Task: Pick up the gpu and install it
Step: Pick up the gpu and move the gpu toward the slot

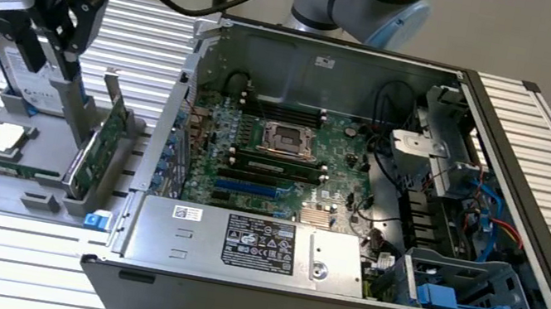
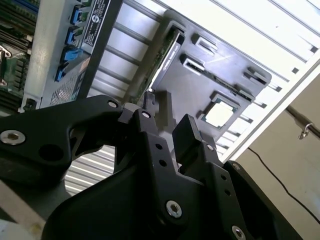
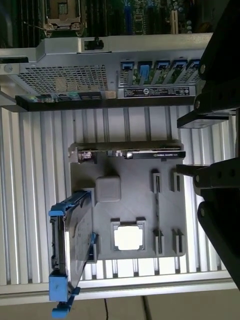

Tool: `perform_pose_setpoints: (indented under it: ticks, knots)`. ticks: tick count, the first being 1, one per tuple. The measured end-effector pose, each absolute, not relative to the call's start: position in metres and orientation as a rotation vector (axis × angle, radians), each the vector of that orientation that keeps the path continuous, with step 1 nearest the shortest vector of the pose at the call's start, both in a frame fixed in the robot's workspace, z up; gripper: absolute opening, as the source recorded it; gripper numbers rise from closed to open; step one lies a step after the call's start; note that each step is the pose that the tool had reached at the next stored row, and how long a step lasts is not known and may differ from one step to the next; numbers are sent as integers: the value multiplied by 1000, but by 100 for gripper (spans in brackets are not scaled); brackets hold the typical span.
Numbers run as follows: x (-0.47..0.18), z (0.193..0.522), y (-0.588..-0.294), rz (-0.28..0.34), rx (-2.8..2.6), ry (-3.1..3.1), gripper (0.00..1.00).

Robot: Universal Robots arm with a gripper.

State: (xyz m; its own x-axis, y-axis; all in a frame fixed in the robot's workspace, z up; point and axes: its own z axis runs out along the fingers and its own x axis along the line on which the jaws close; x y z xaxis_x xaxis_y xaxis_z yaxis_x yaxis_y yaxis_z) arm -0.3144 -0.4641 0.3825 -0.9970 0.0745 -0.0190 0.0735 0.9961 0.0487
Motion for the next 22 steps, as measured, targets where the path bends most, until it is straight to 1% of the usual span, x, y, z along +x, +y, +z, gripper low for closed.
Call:
perform_pose_setpoints:
  ticks: [22]
  knots:
    - [-313,372,-464,75,116,3118,100]
